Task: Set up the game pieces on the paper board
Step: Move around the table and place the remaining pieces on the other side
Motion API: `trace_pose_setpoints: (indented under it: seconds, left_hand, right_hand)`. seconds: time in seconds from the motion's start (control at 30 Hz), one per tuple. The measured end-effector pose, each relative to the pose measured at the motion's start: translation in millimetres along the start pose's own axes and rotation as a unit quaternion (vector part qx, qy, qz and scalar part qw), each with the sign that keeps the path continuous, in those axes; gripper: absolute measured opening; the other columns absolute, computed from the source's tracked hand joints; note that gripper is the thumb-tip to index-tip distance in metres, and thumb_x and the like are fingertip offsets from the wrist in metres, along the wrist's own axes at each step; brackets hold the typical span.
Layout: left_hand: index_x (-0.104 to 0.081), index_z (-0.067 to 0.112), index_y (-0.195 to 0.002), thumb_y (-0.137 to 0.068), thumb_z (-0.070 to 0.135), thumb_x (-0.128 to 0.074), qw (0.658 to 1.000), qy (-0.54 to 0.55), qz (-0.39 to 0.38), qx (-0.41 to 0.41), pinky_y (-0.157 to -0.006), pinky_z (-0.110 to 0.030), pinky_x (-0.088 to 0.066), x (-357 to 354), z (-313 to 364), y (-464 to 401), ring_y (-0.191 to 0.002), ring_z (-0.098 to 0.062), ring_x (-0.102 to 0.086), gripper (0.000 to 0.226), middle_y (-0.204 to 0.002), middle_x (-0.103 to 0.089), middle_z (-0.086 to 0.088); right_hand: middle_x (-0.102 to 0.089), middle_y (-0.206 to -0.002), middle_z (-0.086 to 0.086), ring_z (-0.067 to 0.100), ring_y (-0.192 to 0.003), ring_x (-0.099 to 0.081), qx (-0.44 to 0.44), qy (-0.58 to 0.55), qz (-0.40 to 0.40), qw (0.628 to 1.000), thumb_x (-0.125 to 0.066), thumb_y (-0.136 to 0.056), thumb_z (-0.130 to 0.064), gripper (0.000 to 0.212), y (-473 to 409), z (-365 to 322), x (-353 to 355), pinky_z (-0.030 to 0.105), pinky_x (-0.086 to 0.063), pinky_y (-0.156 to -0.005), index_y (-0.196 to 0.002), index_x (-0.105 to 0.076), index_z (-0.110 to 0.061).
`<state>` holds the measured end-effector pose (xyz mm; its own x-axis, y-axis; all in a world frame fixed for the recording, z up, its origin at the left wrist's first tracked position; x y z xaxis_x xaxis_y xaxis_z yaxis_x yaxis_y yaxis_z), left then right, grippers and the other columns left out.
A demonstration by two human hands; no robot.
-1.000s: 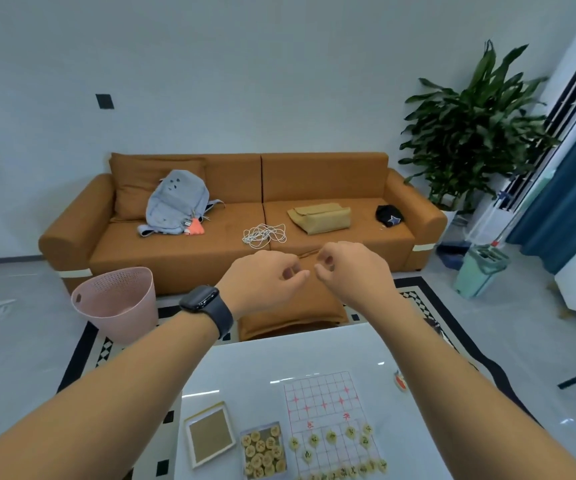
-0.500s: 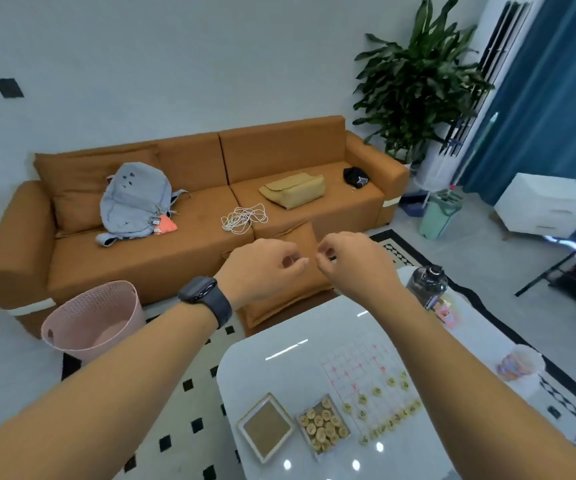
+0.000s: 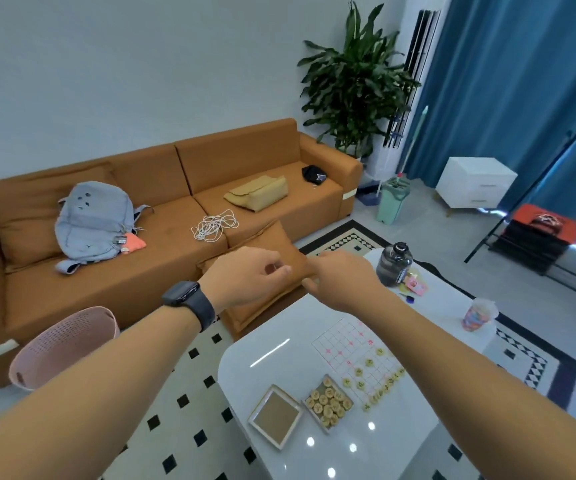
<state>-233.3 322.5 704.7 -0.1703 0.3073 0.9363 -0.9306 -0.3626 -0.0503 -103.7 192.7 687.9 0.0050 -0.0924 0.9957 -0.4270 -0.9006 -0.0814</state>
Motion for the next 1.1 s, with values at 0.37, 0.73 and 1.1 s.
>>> trace_pose_setpoints:
  seconds: [0.37, 0.73, 1.1]
  left_hand:
    - [-0.053, 0.039, -0.137, -0.099, 0.059, -0.040, 0.995, 0.030, -0.042, -0.080, -0.100, -0.038, -0.049, 4, -116, -11, -0.122, -0.006, -0.054, 0.045, -0.131, -0.059, 0.017]
    - [-0.059, 0.038, -0.125, -0.099, 0.054, -0.046, 0.968, 0.020, -0.144, -0.203, -0.084, -0.037, -0.056, 24, -194, -87, -0.097, -0.006, -0.061, 0.033, -0.108, -0.065, 0.018]
    - [-0.059, 0.039, -0.128, -0.098, 0.059, -0.042, 0.895, -0.041, -0.261, -0.361, -0.073, -0.024, -0.052, -81, -130, -216, -0.091, -0.001, -0.060, 0.040, -0.113, -0.067, 0.019]
  right_hand:
    - [-0.065, -0.108, -0.006, 0.020, -0.097, -0.062, -0.147, -0.028, 0.001, 0.989, -0.051, -0.095, -0.047, 0.031, -46, -64, -37, 0.039, -0.054, -0.081, -0.113, -0.065, -0.027]
    - [-0.067, -0.116, -0.010, 0.016, -0.106, -0.062, -0.322, -0.052, 0.047, 0.944, -0.053, -0.097, -0.046, 0.034, -95, -88, -24, 0.038, -0.050, -0.089, -0.125, -0.065, -0.031]
    - [-0.069, -0.113, -0.008, 0.018, -0.103, -0.063, -0.483, -0.076, 0.029, 0.872, -0.052, -0.097, -0.044, 0.032, -104, -7, -108, 0.037, -0.048, -0.089, -0.123, -0.066, -0.030]
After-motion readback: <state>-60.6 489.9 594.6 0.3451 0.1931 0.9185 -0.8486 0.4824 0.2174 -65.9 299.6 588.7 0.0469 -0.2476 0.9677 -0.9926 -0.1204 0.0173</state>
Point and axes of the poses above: each hand's wrist, its own y-axis away from the middle knuckle, its own x-axis out of the back of the hand, z = x × y, the point moved 3 cm from there along -y, towards the middle knuckle
